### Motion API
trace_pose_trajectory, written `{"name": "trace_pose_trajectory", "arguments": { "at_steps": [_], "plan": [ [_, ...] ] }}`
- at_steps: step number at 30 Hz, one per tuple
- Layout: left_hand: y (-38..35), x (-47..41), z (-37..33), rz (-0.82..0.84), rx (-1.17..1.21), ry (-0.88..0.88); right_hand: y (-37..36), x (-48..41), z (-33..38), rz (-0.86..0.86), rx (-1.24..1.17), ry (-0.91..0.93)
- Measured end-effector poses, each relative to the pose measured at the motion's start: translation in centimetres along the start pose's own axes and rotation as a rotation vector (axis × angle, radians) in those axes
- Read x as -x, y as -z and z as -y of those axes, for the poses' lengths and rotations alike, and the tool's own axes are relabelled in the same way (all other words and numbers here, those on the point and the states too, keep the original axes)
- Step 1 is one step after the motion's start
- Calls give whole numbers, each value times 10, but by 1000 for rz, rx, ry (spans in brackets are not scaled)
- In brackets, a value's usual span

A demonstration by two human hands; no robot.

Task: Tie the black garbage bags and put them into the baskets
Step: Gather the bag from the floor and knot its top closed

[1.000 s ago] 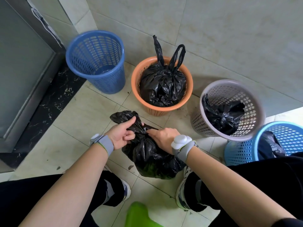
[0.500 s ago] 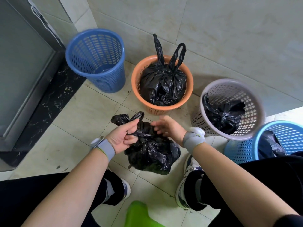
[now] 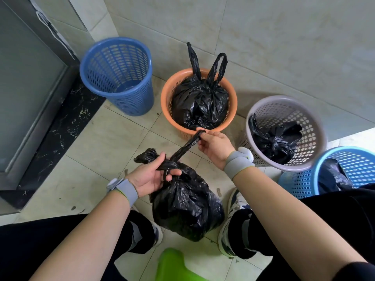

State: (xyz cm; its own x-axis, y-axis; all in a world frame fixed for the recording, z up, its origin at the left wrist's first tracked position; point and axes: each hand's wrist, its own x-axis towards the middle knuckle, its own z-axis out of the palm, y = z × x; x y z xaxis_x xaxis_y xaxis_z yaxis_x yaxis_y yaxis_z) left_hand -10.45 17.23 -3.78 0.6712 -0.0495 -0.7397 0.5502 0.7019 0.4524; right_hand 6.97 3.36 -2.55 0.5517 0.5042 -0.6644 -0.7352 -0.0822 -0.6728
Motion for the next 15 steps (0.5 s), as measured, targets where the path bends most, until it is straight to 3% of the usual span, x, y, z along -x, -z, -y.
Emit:
{"name": "trace_pose_trajectory", "arguments": {
  "at_steps": [5, 8, 15],
  "plan": [
    [4, 0, 7, 42, 169, -45, 16, 7, -9, 20, -146, -61],
    [2, -3, 9, -22, 201, -69, 16, 15, -7, 57, -206, -121],
    [-3, -1, 3, -212, 19, -201, 14, 19, -26, -17, 133, -278]
  ]
}}
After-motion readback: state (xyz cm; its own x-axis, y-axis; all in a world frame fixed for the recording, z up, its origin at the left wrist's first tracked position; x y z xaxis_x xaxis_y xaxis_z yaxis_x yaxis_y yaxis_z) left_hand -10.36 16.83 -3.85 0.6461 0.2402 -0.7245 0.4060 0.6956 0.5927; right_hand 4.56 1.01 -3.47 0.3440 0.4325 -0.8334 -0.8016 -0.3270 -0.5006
